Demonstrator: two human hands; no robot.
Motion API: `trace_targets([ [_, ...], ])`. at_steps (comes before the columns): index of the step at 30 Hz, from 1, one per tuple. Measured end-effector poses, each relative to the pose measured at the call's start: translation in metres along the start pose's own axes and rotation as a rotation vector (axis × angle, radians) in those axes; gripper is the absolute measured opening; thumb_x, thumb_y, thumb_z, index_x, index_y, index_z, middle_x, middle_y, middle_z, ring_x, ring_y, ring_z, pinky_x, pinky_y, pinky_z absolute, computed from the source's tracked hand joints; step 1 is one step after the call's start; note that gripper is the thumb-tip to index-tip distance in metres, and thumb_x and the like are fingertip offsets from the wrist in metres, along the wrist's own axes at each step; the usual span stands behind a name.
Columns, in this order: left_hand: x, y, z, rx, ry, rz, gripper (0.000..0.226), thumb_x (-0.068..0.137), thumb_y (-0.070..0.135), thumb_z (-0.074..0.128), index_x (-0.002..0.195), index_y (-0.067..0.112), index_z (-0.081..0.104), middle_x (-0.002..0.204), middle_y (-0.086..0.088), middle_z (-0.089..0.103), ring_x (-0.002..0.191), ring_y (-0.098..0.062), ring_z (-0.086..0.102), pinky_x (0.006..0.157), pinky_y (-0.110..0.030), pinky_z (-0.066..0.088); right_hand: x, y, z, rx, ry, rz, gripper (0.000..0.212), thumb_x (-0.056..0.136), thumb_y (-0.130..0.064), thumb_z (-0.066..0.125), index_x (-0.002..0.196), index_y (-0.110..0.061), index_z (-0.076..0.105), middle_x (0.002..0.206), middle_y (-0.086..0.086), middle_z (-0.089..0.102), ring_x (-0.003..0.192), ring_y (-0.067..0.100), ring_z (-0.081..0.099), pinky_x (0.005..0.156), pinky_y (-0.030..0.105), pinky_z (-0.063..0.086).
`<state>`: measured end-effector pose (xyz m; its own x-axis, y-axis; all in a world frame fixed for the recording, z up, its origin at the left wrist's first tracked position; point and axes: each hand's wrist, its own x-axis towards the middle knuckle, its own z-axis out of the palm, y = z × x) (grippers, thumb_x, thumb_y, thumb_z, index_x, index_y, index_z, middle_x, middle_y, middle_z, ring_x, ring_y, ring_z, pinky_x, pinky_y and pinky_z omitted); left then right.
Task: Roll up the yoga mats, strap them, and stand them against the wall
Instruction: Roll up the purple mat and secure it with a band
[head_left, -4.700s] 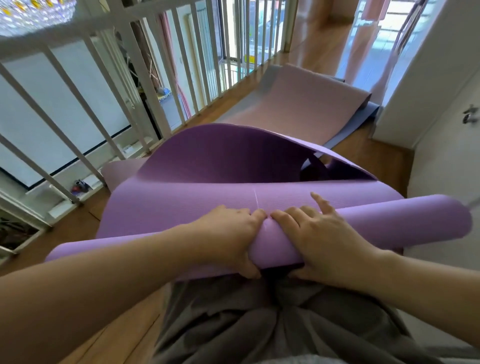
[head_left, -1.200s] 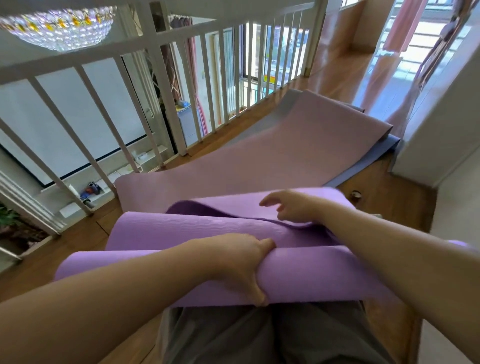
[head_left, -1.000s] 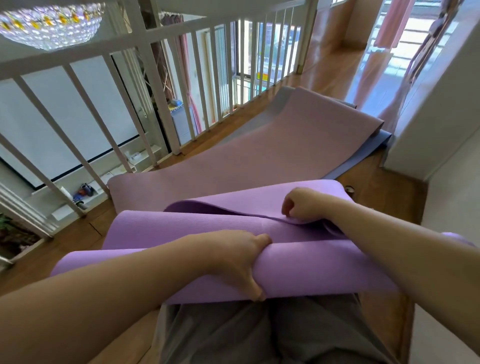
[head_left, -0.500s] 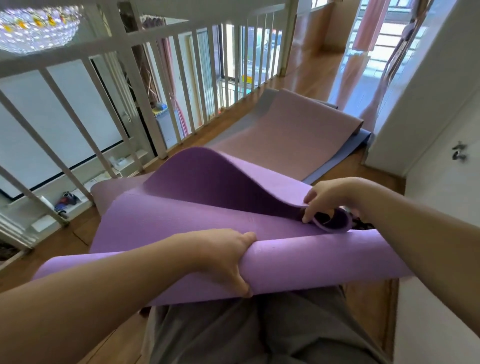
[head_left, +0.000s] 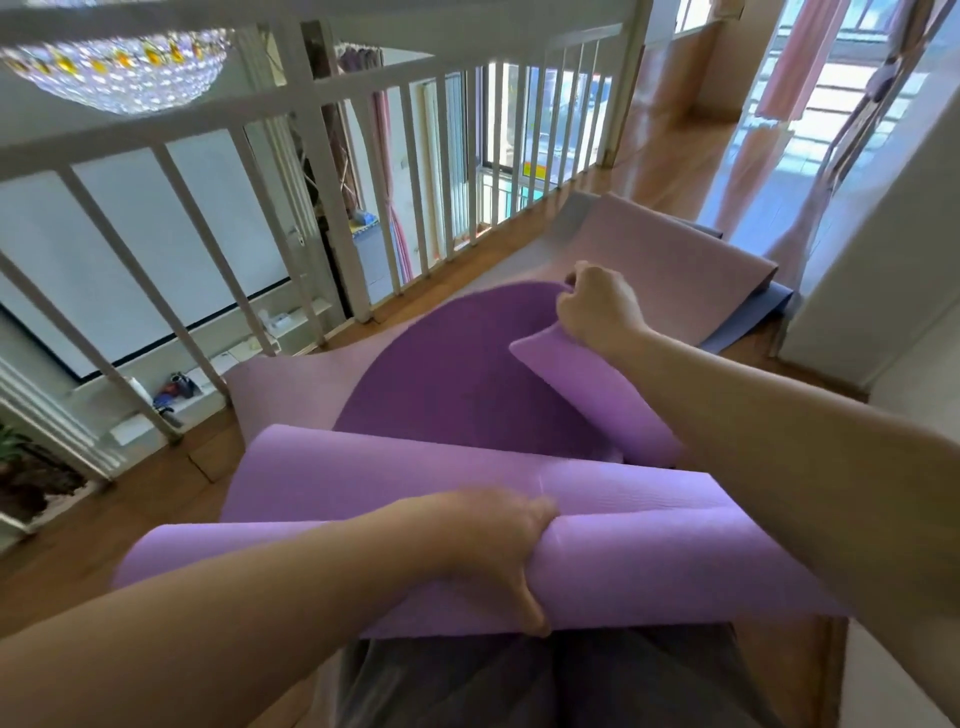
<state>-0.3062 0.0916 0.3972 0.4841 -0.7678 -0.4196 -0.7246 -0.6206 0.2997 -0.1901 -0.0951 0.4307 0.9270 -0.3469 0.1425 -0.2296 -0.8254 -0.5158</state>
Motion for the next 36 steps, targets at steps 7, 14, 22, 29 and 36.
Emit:
trace_targets([
  [7, 0.003, -0.010, -0.004, 0.008, 0.001, -0.010, 0.076, 0.069, 0.050, 0.079, 0.128, 0.020, 0.042, 0.122, -0.006, 0.057, 0.108, -0.027, 0.055, 0.092, -0.036, 0.046, -0.004, -0.041, 0.036, 0.338, -0.525, -0.306, 0.053, 0.095, -0.021, 0.056, 0.145, -0.017, 0.038, 0.143, 0.002, 0.044, 0.100, 0.004, 0.052, 0.080, 0.011, 0.042],
  [14, 0.005, -0.012, -0.003, 0.007, 0.022, 0.022, 0.079, 0.068, 0.049, 0.079, 0.131, 0.022, 0.039, 0.119, -0.003, 0.061, 0.104, -0.023, 0.058, 0.084, -0.031, 0.046, -0.084, 0.000, -0.015, -0.005, -0.842, -0.361, 0.052, 0.086, -0.033, 0.069, 0.133, -0.019, 0.053, 0.126, -0.005, 0.060, 0.109, 0.009, 0.059, 0.092, 0.017, 0.043],
  [22, 0.004, -0.007, 0.002, -0.074, -0.004, 0.046, 0.079, 0.065, 0.054, 0.077, 0.132, 0.037, 0.040, 0.121, 0.012, 0.056, 0.109, -0.011, 0.054, 0.091, -0.024, 0.043, -0.190, 0.034, -0.023, -0.392, -0.681, -0.487, 0.090, 0.061, -0.065, 0.076, 0.132, -0.022, 0.042, 0.128, -0.006, 0.051, 0.109, 0.014, 0.052, 0.092, 0.032, 0.045],
  [29, -0.015, 0.012, 0.007, 0.285, 0.120, -0.108, 0.082, 0.073, 0.062, 0.064, 0.140, 0.031, 0.030, 0.124, -0.002, 0.040, 0.112, -0.024, 0.048, 0.104, -0.042, 0.035, -0.179, 0.033, -0.020, -0.424, -0.662, -0.480, 0.075, 0.058, -0.066, 0.077, 0.110, -0.017, 0.056, 0.103, -0.001, 0.060, 0.089, 0.017, 0.055, 0.077, 0.031, 0.047],
  [36, -0.013, 0.006, 0.019, 0.336, 0.288, -0.113, 0.092, 0.065, 0.058, 0.069, 0.141, 0.027, 0.026, 0.124, -0.001, 0.052, 0.111, -0.024, 0.054, 0.098, -0.038, 0.037, -0.160, 0.027, -0.021, -0.405, -0.803, -0.420, 0.083, 0.058, -0.063, 0.080, 0.122, -0.019, 0.051, 0.116, -0.001, 0.060, 0.100, 0.017, 0.055, 0.091, 0.033, 0.047],
])
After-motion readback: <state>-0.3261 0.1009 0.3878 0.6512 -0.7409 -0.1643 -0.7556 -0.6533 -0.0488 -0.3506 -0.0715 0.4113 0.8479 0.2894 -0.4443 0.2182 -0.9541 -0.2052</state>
